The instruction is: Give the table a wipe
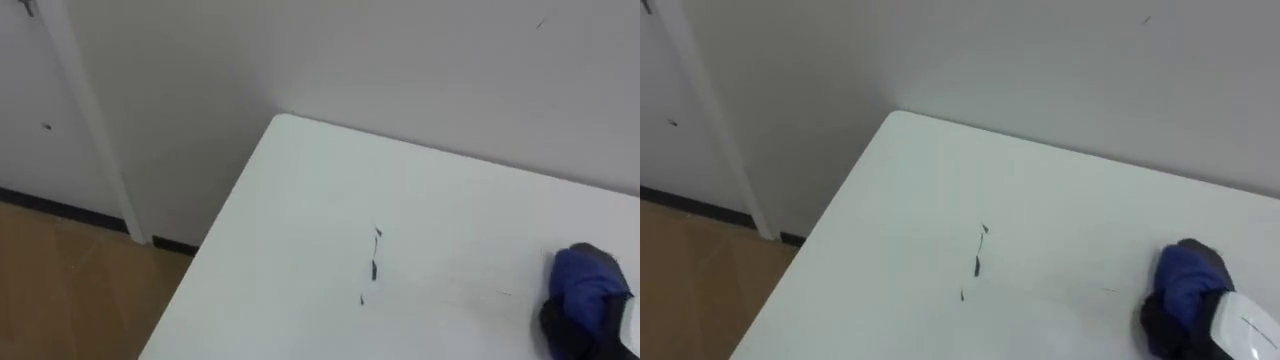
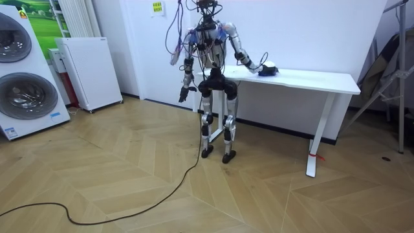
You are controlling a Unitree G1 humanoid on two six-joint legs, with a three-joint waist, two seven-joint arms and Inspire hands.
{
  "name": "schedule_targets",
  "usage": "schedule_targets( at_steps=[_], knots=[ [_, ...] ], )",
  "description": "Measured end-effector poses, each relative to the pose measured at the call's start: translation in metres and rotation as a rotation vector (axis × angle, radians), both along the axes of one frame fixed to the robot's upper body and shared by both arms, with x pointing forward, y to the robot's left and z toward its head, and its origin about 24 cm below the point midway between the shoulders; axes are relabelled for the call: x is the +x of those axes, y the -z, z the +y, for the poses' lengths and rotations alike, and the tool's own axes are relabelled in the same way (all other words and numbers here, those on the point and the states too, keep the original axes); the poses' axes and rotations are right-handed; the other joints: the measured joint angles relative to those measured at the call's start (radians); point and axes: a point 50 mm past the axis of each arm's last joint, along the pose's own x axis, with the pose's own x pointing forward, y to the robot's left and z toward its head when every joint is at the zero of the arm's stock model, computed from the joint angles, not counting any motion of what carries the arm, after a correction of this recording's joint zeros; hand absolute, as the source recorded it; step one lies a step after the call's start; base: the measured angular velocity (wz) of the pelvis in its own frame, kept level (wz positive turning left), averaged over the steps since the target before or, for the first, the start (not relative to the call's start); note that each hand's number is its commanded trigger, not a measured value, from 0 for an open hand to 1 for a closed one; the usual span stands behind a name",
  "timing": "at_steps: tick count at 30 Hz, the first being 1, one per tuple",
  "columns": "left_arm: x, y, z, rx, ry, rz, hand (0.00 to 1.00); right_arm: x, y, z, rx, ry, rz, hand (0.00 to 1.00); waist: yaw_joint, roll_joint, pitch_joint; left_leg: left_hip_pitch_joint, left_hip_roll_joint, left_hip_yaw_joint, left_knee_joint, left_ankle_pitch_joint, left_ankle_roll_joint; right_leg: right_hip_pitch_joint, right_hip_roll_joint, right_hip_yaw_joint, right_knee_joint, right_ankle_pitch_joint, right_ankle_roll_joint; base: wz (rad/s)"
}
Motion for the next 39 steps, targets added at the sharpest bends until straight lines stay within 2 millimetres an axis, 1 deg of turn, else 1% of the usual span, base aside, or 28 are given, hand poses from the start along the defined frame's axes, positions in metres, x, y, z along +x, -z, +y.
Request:
schedule_targets(
  at_steps=[1, 3, 4, 5, 6, 7, 8, 9, 10, 11, 12, 13, 15, 16, 18, 19, 20, 21, 22, 23, 24, 26, 28, 30, 34, 36, 38, 39],
  knots=[
    [0.003, 0.001, -0.001, -0.005, 0.010, 0.000, 0.00, 0.004, 0.000, 0.003, 0.007, 0.001, 0.003, 1.00, 0.015, 0.002, 0.0015, 0.001, 0.005, 0.017, 0.007, -0.004, 0.001, -0.005, -0.002, 0.001, 0.007, 0.001, 0.001, -0.82],
    [0.010, 0.005, -0.007, -0.019, 0.032, 0.010, 0.00, 0.030, 0.000, 0.020, 0.033, -0.027, 0.015, 1.00, 0.086, 0.014, 0.0083, -0.006, 0.024, 0.082, 0.032, -0.020, 0.001, -0.050, 0.002, 0.011, 0.046, 0.001, 0.004, -1.04],
    [0.011, 0.006, -0.008, -0.023, 0.026, 0.010, 0.00, 0.039, -0.001, 0.027, 0.042, -0.055, 0.014, 1.00, 0.104, 0.014, 0.0085, -0.010, 0.027, 0.092, 0.033, -0.021, 0.002, -0.062, 0.002, 0.010, 0.060, 0.001, 0.004, -1.12],
    [0.015, 0.008, -0.010, -0.035, 0.013, 0.002, 0.00, 0.057, -0.005, 0.046, 0.065, -0.132, 0.001, 1.00, 0.135, 0.016, 0.0100, -0.033, 0.039, 0.113, 0.049, -0.026, 0.001, -0.102, -0.001, 0.000, 0.091, 0.000, 0.006, -0.86],
    [0.023, 0.008, -0.012, -0.046, 0.013, -0.018, 0.00, 0.073, -0.011, 0.070, 0.089, -0.227, -0.015, 1.00, 0.167, 0.019, 0.0134, -0.061, 0.055, 0.134, 0.076, -0.034, -0.004, -0.138, -0.029, -0.026, 0.168, -0.015, 0.013, -0.72],
    [0.028, 0.008, -0.013, -0.048, 0.017, -0.030, 0.00, 0.081, -0.014, 0.083, 0.096, -0.278, -0.024, 1.00, 0.185, 0.021, 0.0152, -0.072, 0.063, 0.141, 0.085, -0.037, -0.009, -0.150, -0.051, -0.032, 0.208, -0.026, 0.020, -0.47],
    [0.035, 0.007, -0.012, -0.053, 0.018, -0.056, 0.00, 0.101, -0.024, 0.109, 0.104, -0.395, -0.047, 1.00, 0.213, 0.019, 0.0188, -0.091, 0.076, 0.152, 0.095, -0.037, -0.018, -0.157, -0.107, -0.048, 0.249, -0.049, 0.045, -0.36],
    [0.043, 0.005, -0.009, -0.052, 0.031, -0.078, 0.00, 0.121, -0.037, 0.138, 0.109, -0.531, -0.074, 1.00, 0.245, 0.015, 0.0249, -0.113, 0.088, 0.155, 0.098, -0.032, -0.032, -0.155, -0.158, -0.064, 0.242, -0.056, 0.059, -0.31],
    [0.045, 0.004, -0.007, -0.047, 0.038, -0.084, 0.00, 0.129, -0.044, 0.152, 0.113, -0.594, -0.095, 1.00, 0.261, 0.010, 0.0311, -0.126, 0.094, 0.155, 0.100, -0.030, -0.040, -0.155, -0.187, -0.077, 0.233, -0.054, 0.063, -0.15],
    [0.056, -0.001, -0.002, -0.037, 0.058, -0.118, 0.00, 0.144, -0.059, 0.173, 0.116, -0.709, -0.144, 1.00, 0.284, -0.006, 0.0439, -0.153, 0.100, 0.139, 0.104, -0.023, -0.056, -0.151, -0.226, -0.095, 0.194, -0.049, 0.071, 0.12],
    [0.061, -0.004, 0.003, -0.030, 0.082, -0.132, 0.00, 0.154, -0.070, 0.186, 0.121, -0.785, -0.182, 1.00, 0.303, -0.014, 0.0506, -0.189, 0.113, 0.103, 0.108, -0.013, -0.071, -0.148, -0.245, -0.099, 0.131, -0.039, 0.085, 0.28],
    [0.063, -0.005, 0.005, -0.028, 0.085, -0.141, 0.00, 0.156, -0.072, 0.189, 0.124, -0.800, -0.186, 1.00, 0.309, -0.013, 0.0515, -0.205, 0.122, 0.071, 0.111, -0.009, -0.079, -0.147, -0.245, -0.101, 0.098, -0.033, 0.089, 0.62],
    [0.063, -0.011, 0.017, -0.003, 0.103, -0.139, 0.00, 0.155, -0.066, 0.186, 0.142, -0.785, -0.180, 1.00, 0.292, -0.012, 0.0514, -0.245, 0.161, -0.045, 0.116, 0.003, -0.126, -0.148, -0.247, -0.140, 0.019, 0.017, 0.094, 0.92],
    [0.061, -0.012, 0.019, 0.001, 0.104, -0.131, 0.00, 0.154, -0.066, 0.186, 0.152, -0.781, -0.191, 1.00, 0.285, -0.012, 0.0514, -0.247, 0.171, -0.063, 0.116, 0.005, -0.139, -0.148, -0.248, -0.147, 0.009, 0.031, 0.093, 0.96],
    [0.060, -0.015, 0.027, 0.009, 0.090, -0.118, 0.00, 0.146, -0.060, 0.186, 0.172, -0.792, -0.209, 1.00, 0.244, -0.013, 0.0509, -0.245, 0.208, -0.113, 0.121, 0.002, -0.200, -0.154, -0.240, -0.149, 0.000, 0.075, 0.097, 0.95],
    [0.061, -0.015, 0.028, 0.010, 0.090, -0.120, 0.00, 0.144, -0.059, 0.186, 0.179, -0.795, -0.214, 1.00, 0.234, -0.013, 0.0509, -0.243, 0.220, -0.117, 0.122, 0.003, -0.219, -0.157, -0.233, -0.148, 0.003, 0.081, 0.096, 0.93],
    [0.065, -0.016, 0.028, 0.009, 0.094, -0.130, 0.00, 0.140, -0.056, 0.184, 0.191, -0.801, -0.221, 1.00, 0.223, -0.019, 0.0482, -0.240, 0.237, -0.110, 0.121, 0.008, -0.260, -0.178, -0.221, -0.155, 0.039, 0.081, 0.137, 0.72],
    [0.065, -0.013, 0.022, -0.010, 0.093, -0.134, 0.00, 0.135, -0.051, 0.180, 0.193, -0.796, -0.213, 1.00, 0.215, 0.004, 0.0303, -0.236, 0.279, -0.105, 0.115, 0.024, -0.295, -0.185, -0.193, -0.158, 0.105, 0.013, 0.160, 0.66],
    [0.064, -0.011, 0.018, -0.025, 0.091, -0.135, 0.00, 0.133, -0.049, 0.177, 0.186, -0.794, -0.206, 1.00, 0.201, 0.022, 0.0249, -0.235, 0.305, -0.096, 0.107, 0.039, -0.305, -0.184, -0.174, -0.178, 0.131, -0.006, 0.144, 0.59],
    [0.062, -0.007, 0.010, -0.050, 0.090, -0.138, 0.00, 0.130, -0.048, 0.171, 0.176, -0.787, -0.207, 1.00, 0.184, 0.032, 0.0239, -0.225, 0.325, -0.065, 0.076, 0.081, -0.301, -0.190, -0.162, -0.198, 0.170, -0.050, 0.124, 0.53],
    [0.059, -0.003, 0.001, -0.074, 0.090, -0.135, 0.00, 0.126, -0.045, 0.163, 0.172, -0.770, -0.197, 1.00, 0.177, 0.033, 0.0237, -0.209, 0.325, -0.015, 0.047, 0.116, -0.290, -0.195, -0.158, -0.207, 0.195, -0.077, 0.106, 0.39],
    [0.053, 0.002, -0.010, -0.104, 0.097, -0.115, 0.00, 0.122, -0.043, 0.156, 0.170, -0.752, -0.183, 1.00, 0.173, 0.035, 0.0238, -0.192, 0.319, 0.061, 0.043, 0.126, -0.281, -0.193, -0.137, -0.214, 0.194, -0.091, 0.083, 0.14],
    [0.049, 0.004, -0.015, -0.114, 0.099, -0.103, 0.00, 0.123, -0.046, 0.158, 0.172, -0.760, -0.183, 1.00, 0.167, 0.034, 0.0222, -0.191, 0.312, 0.098, 0.050, 0.126, -0.281, -0.195, -0.112, -0.218, 0.194, -0.102, 0.060, 0.07],
    [0.047, 0.006, -0.018, -0.115, 0.086, -0.089, 0.00, 0.127, -0.048, 0.162, 0.184, -0.775, -0.165, 1.00, 0.182, 0.037, 0.0300, -0.181, 0.302, 0.133, 0.066, 0.124, -0.276, -0.198, -0.084, -0.209, 0.190, -0.106, 0.032, -0.14],
    [0.029, 0.009, -0.021, -0.121, 0.065, -0.041, 0.00, 0.137, -0.055, 0.173, 0.193, -0.833, -0.125, 1.00, 0.213, 0.052, 0.0343, -0.141, 0.289, 0.127, 0.058, 0.108, -0.250, -0.207, -0.038, -0.132, 0.178, -0.101, 0.002, -0.48],
    [0.012, 0.009, -0.018, -0.115, 0.025, -0.005, 0.00, 0.138, -0.057, 0.176, 0.206, -0.850, -0.115, 1.00, 0.213, 0.054, 0.0341, -0.121, 0.231, 0.127, 0.037, 0.091, -0.222, -0.228, -0.026, -0.050, 0.173, -0.095, -0.007, -0.46],
    [0.004, 0.008, -0.016, -0.110, 0.007, 0.003, 0.00, 0.138, -0.058, 0.176, 0.212, -0.854, -0.125, 1.00, 0.201, 0.067, 0.0343, -0.099, 0.196, 0.134, 0.001, 0.085, -0.212, -0.240, -0.022, -0.005, 0.163, -0.084, -0.007, -0.37],
    [0.002, 0.008, -0.017, -0.114, -0.008, 0.004, 0.00, 0.133, -0.055, 0.171, 0.213, -0.843, -0.132, 1.00, 0.190, 0.078, 0.0301, -0.086, 0.191, 0.143, -0.031, 0.086, -0.213, -0.242, -0.020, 0.002, 0.150, -0.075, -0.002, -0.22]
  ],
)
